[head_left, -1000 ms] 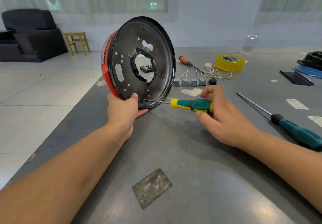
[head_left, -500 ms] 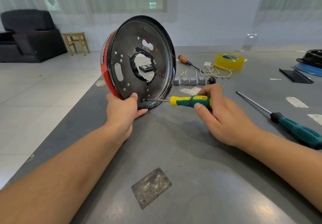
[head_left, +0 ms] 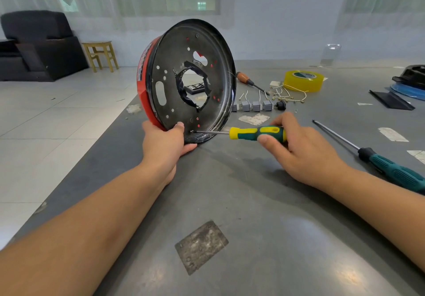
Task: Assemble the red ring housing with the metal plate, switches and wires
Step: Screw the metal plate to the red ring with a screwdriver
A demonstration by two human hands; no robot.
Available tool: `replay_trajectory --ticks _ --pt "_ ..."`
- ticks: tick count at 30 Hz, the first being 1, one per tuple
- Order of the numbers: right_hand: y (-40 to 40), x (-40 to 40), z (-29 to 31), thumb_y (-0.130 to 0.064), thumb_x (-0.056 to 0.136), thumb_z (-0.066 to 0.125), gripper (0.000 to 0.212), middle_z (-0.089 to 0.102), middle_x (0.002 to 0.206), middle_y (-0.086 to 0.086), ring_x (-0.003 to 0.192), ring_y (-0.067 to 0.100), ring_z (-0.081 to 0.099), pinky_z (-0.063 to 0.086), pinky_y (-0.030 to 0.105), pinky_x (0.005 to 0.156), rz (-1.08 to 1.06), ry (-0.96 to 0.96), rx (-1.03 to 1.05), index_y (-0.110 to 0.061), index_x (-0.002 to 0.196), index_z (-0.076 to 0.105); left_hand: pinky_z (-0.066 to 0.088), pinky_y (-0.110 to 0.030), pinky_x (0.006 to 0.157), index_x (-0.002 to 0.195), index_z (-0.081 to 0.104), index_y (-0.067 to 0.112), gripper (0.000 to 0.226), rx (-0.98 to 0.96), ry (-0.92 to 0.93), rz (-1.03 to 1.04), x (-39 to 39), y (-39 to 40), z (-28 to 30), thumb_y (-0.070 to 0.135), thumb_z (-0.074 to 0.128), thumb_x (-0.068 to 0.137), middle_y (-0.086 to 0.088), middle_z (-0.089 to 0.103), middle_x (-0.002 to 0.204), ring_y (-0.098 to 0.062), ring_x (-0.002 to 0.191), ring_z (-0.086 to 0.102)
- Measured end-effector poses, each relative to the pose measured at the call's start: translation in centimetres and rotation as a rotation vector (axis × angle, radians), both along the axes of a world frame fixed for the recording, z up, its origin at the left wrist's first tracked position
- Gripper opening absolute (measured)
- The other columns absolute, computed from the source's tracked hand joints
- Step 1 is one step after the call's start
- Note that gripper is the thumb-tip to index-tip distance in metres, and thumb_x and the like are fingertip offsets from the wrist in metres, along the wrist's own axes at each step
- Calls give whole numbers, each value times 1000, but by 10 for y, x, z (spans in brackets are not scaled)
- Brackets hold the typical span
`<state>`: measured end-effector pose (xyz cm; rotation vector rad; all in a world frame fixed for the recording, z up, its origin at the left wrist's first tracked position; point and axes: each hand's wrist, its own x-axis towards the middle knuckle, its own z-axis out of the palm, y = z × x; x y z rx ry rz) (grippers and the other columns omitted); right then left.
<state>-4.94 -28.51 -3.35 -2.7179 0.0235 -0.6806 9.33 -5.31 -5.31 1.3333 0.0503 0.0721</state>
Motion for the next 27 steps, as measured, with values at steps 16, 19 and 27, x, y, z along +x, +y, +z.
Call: replay_trajectory --ticks 16,19,27 --pt "2 -7 16 -56 102 33 47 29 67 -22 45 -2 29 19 18 43 99 -122 -390 -16 119 51 66 -38 70 110 45 27 29 9 -48 10 2 -1 -3 9 66 101 11 54 118 -11 98 63" --pt "11 -5 12 -72 93 24 57 46 56 -11 49 10 46 36 31 44 -58 -55 -170 -24 106 52 67 -38 70 104 44 31 31 15 -58 6 0 -1 -2 9 66 101 12 54 117 -11 97 64" --pt "19 -2 12 -75 91 34 48 64 64 -3 52 5 56 42 30 55 -34 200 333 -31 103 48 66 -35 69 117 45 24 30 10 -58 20 0 -1 -1 8 65 101 12 55 117 -10 92 65"
